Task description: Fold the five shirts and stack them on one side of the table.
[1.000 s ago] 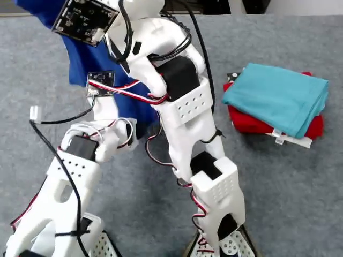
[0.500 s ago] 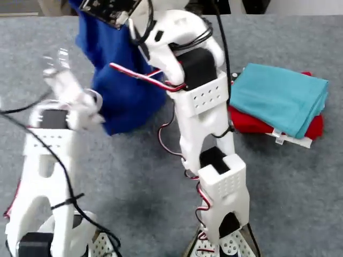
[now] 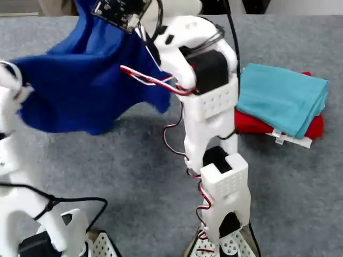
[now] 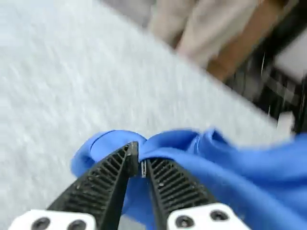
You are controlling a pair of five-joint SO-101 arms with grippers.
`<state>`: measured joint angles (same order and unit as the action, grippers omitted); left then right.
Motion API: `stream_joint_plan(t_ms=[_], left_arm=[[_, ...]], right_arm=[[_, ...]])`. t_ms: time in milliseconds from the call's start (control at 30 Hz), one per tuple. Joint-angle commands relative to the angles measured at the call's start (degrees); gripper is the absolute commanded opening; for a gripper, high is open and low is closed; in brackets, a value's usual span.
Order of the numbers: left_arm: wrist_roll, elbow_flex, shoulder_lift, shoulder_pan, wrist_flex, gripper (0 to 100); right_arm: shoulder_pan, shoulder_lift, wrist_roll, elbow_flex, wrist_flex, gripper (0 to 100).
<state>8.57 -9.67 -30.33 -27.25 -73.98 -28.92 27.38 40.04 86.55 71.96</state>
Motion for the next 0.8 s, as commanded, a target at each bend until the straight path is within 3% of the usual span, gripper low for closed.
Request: stream_joint_plan(t_ms=[0,133,333,600,767], left_arm=[[-0.18,-11.43,0.04,-3.08,-0.09,2],[-0.35,-19.87,0.04,-5.27,0.18,2],[-0.44,-27.78,-0.04,-6.77,0.18,2],[-0.44,-27.96,0.04,-6.33,-0.26,2],[-0.44,-18.81,3.56,-3.60,3.78,2]], right_arm=[[-1.27,-4.26,0.00,6.81,6.07,0.2],[-5.14,-6.73,-4.22,9.01,16.97,0.2],[-8.75,-16.13,-4.84,6.81,30.24,0.2],[-8.40,-21.14,-8.35,4.70,30.51,0.2],[-8.31,-20.79,-8.44,-11.65,30.07,0.2]])
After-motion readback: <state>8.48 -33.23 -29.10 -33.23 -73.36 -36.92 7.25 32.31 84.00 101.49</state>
